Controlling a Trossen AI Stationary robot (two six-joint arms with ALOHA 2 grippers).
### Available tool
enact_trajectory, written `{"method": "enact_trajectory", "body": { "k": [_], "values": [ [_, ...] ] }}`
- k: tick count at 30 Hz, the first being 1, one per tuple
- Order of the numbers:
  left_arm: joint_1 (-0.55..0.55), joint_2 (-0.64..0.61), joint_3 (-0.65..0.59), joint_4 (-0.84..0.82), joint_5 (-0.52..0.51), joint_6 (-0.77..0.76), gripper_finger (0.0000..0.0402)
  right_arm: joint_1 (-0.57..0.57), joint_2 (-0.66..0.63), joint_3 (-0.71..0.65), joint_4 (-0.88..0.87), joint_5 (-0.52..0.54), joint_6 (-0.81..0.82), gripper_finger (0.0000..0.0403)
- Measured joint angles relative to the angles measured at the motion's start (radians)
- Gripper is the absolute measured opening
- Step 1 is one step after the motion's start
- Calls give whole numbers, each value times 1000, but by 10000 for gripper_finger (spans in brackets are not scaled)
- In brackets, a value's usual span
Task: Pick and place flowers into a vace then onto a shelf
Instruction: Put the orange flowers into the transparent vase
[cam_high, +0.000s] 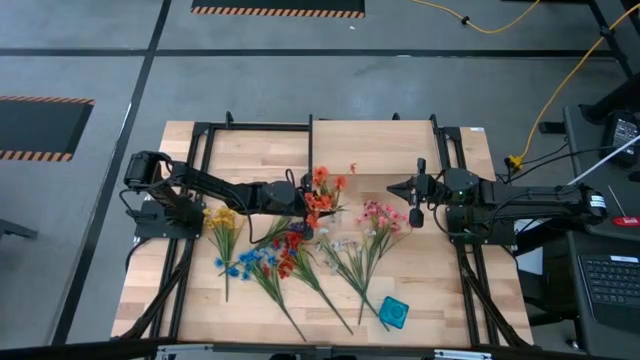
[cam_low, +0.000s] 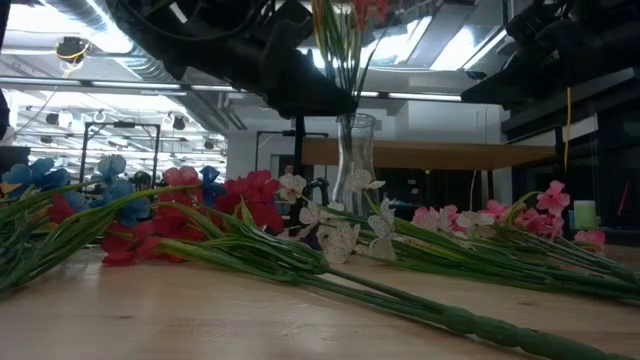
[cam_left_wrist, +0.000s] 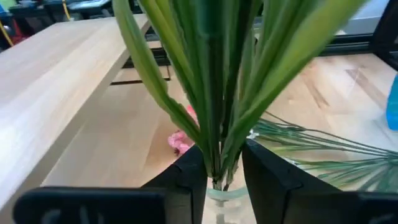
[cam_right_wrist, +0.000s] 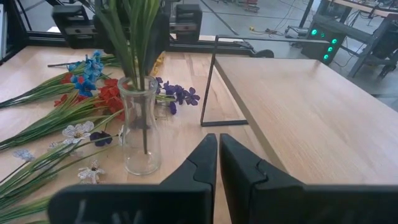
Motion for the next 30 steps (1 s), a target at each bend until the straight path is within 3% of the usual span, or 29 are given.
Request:
{"method": "enact_trajectory", "body": {
  "k": [16, 30],
  "values": [
    [-21, -34, 1, -91, -5, 31, 166, 0, 0, 0, -4, 0, 0, 23],
    [-18, -62, 0, -128, -30, 71, 171, 0, 0, 0, -7, 0, 0, 23]
  ]
}}
